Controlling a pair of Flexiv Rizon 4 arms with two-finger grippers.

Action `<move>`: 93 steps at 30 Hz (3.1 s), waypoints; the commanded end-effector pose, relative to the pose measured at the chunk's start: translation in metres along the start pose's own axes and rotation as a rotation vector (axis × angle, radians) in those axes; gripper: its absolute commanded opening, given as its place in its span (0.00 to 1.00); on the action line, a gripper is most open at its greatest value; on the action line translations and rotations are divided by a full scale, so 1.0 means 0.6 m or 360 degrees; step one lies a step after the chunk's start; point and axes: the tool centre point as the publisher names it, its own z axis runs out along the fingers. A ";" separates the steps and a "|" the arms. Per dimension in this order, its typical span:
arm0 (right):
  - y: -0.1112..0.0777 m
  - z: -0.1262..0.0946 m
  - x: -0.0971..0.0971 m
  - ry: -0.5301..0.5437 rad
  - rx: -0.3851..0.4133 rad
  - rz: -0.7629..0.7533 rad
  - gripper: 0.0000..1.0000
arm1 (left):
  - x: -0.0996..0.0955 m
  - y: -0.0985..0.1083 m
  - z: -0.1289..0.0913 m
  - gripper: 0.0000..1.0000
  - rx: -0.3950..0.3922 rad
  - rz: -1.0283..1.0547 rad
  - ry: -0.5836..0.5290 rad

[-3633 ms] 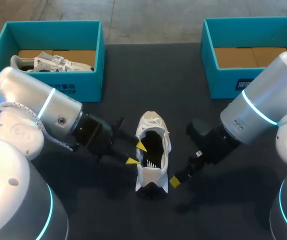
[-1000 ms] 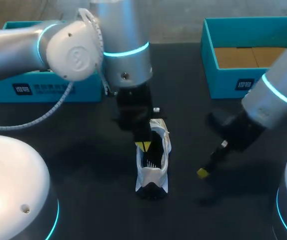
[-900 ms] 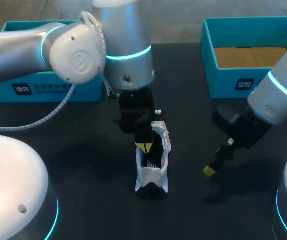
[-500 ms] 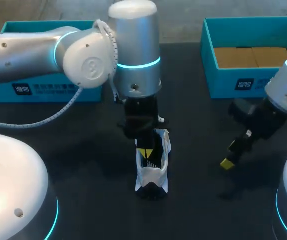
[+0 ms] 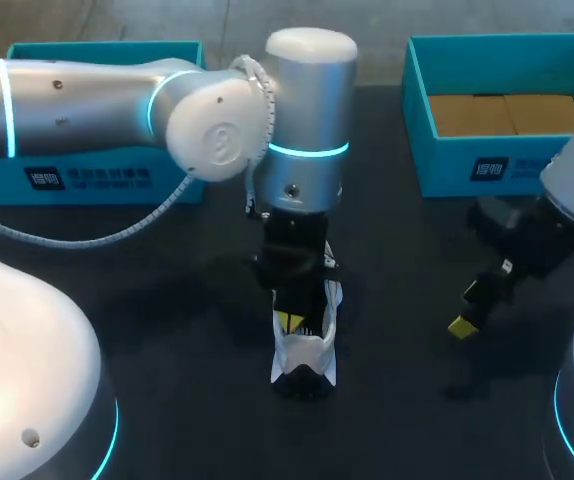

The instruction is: Take the shoe out of the shoebox, open the shoe tongue, remove and reinsert the insole, then place the shoe into the shoebox

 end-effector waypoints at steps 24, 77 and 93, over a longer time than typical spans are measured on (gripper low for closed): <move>-0.001 0.000 0.002 -0.0005 0.0000 0.0002 1.00 | -0.002 0.021 0.098 0.00 0.0021 -0.0025 0.0031; -0.001 0.000 0.002 -0.0005 0.0000 0.0002 1.00 | -0.028 0.025 0.072 0.00 -0.0069 -0.0094 -0.0125; -0.001 0.000 0.002 -0.0005 0.0000 0.0002 1.00 | -0.005 0.029 0.001 0.00 -0.0268 -0.0131 -0.0161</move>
